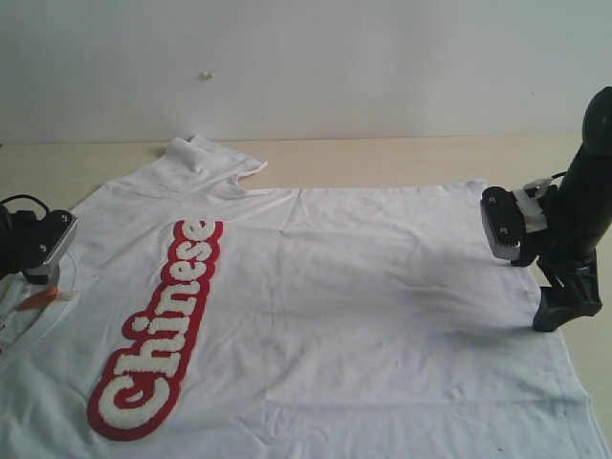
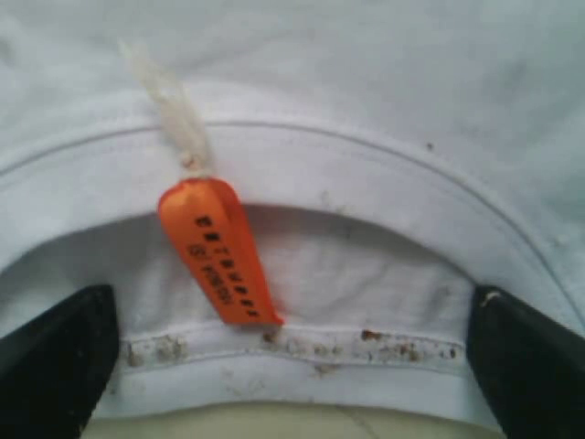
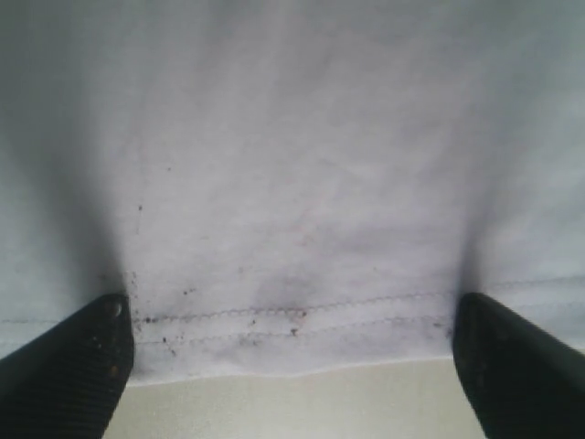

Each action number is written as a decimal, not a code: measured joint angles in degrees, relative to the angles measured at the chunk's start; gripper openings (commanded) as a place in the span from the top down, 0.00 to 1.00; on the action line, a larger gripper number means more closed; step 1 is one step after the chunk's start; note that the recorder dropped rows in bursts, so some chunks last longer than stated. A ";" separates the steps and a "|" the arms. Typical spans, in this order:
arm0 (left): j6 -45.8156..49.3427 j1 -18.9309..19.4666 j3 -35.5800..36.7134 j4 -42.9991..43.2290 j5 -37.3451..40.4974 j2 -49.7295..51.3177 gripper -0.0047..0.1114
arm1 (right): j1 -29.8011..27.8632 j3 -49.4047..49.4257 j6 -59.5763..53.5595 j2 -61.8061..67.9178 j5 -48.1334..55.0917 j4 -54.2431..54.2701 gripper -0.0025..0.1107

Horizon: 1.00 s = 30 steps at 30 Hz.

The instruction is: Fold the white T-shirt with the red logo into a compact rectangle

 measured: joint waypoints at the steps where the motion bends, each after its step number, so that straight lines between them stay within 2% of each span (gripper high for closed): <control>1: 0.00 0.00 0.00 0.00 0.00 0.00 0.05 | 0.00 -0.01 0.13 0.00 0.11 0.00 0.18; 22: 0.00 0.00 0.00 0.00 0.00 0.00 0.05 | 0.00 -0.01 0.13 0.09 0.20 0.00 0.18; 24: 0.00 0.00 0.00 0.00 0.00 0.00 0.05 | 0.00 -0.01 0.13 0.09 0.20 0.00 0.21; 26: 0.00 0.00 0.00 0.00 0.00 0.00 0.05 | 0.00 -0.01 0.13 0.09 0.20 0.00 0.29; 28: 0.00 0.00 0.00 0.00 0.00 0.00 0.05 | 0.00 -0.01 0.20 0.09 0.61 0.00 0.38; 30: 0.00 0.00 0.00 0.00 0.00 0.00 0.05 | 0.00 -0.01 0.20 0.19 1.09 0.00 0.53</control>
